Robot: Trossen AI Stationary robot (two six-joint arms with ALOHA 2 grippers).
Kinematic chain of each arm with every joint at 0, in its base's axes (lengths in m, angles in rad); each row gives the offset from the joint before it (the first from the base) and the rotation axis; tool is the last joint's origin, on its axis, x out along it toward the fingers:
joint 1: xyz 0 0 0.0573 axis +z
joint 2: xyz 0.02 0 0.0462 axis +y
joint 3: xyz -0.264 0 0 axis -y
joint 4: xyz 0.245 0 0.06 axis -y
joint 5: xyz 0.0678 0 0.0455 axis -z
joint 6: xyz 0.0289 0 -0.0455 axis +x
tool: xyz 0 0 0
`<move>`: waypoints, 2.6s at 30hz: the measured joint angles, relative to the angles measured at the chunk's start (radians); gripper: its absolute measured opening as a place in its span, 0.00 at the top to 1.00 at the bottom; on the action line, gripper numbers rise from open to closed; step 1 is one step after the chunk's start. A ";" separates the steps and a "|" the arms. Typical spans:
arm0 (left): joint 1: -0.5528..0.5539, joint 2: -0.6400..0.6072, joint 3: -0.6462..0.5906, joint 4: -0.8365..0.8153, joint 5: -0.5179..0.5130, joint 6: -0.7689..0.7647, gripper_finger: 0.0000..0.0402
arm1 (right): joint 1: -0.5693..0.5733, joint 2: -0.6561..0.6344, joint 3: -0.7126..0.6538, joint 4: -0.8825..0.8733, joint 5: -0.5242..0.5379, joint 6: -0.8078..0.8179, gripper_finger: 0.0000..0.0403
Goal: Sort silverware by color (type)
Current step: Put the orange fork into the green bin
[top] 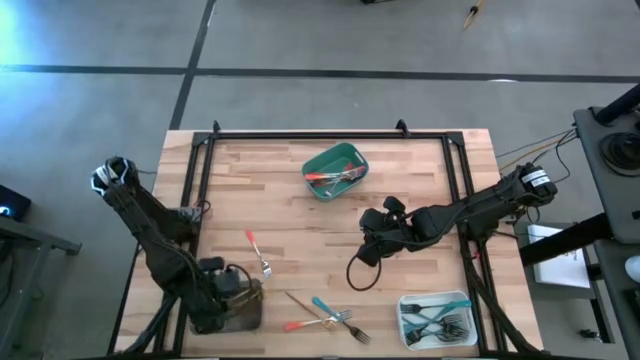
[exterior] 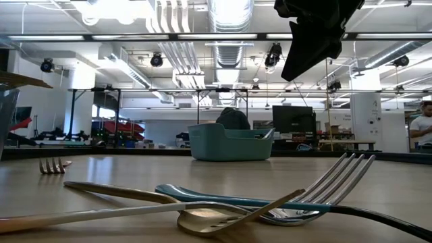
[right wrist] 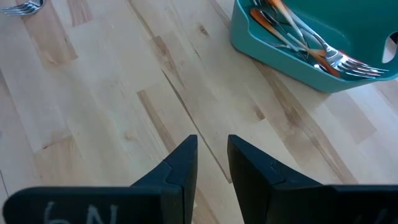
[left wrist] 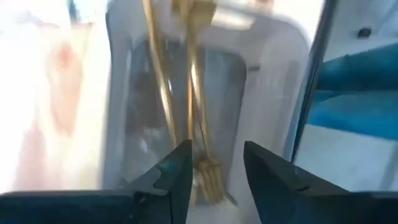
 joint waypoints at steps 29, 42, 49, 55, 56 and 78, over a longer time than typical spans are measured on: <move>0.578 -0.049 -0.281 0.117 -0.016 1.373 0.67 | 0.000 0.000 0.000 0.000 0.000 0.000 0.80; 0.648 -0.048 -0.382 0.259 0.087 1.472 0.67 | 0.000 0.000 0.000 0.000 0.000 0.000 0.80; 0.661 -0.047 -0.388 0.299 0.101 1.503 0.67 | 0.000 0.000 0.000 0.000 0.000 0.000 0.80; 0.678 -0.031 -0.388 0.340 0.100 1.505 0.67 | 0.000 0.000 0.000 0.000 0.000 0.000 0.80; 0.678 -0.023 -0.388 0.340 0.100 1.505 0.67 | 0.000 0.000 0.000 0.000 0.000 0.000 0.80; 0.752 0.154 -0.362 0.321 0.226 1.245 0.98 | 0.000 0.000 0.000 0.000 0.000 0.000 0.80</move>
